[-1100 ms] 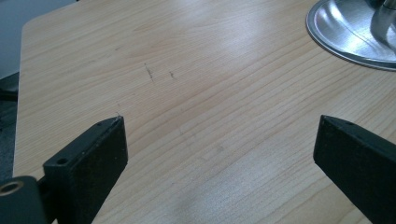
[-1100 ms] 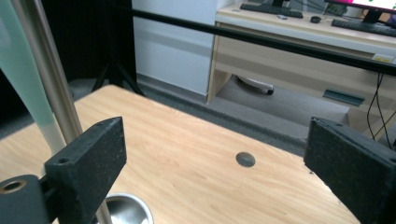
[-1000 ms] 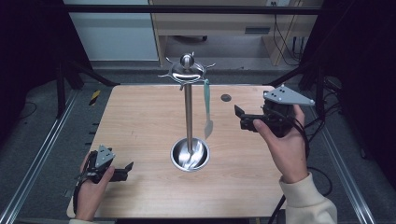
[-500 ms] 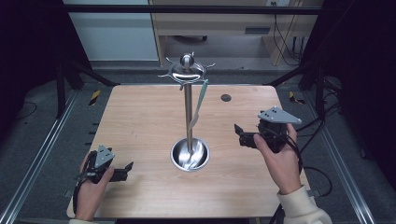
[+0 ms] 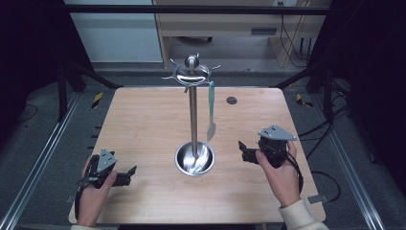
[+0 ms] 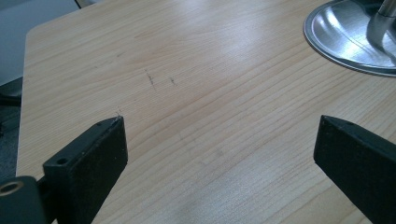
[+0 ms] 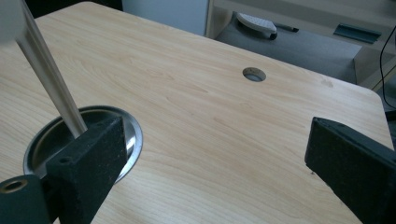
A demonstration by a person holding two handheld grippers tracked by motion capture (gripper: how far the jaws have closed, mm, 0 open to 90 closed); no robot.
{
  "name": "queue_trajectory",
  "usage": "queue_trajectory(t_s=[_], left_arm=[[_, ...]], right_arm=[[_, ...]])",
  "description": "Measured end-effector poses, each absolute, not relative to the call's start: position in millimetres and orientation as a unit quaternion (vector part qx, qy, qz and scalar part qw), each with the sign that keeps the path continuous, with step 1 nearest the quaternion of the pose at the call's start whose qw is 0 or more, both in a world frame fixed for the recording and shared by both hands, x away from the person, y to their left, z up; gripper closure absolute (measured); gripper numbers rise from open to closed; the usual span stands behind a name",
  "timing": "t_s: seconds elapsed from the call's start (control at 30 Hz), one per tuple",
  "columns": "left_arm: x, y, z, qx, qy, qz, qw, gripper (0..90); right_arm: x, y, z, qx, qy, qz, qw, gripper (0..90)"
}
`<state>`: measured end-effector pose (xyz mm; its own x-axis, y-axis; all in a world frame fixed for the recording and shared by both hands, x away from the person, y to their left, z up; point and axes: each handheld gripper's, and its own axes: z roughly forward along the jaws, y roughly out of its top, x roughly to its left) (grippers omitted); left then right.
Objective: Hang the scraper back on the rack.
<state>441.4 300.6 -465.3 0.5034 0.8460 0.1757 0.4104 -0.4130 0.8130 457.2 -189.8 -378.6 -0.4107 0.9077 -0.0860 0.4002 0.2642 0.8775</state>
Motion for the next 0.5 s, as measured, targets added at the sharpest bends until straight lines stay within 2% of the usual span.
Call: queue_trajectory(t_s=[0.5], left_arm=[[441,300,-465,0.786,0.398,0.298,0.367,2.7]], right_arm=[[466,-193,-425,0.453,0.744,0.391,0.296,6.9]])
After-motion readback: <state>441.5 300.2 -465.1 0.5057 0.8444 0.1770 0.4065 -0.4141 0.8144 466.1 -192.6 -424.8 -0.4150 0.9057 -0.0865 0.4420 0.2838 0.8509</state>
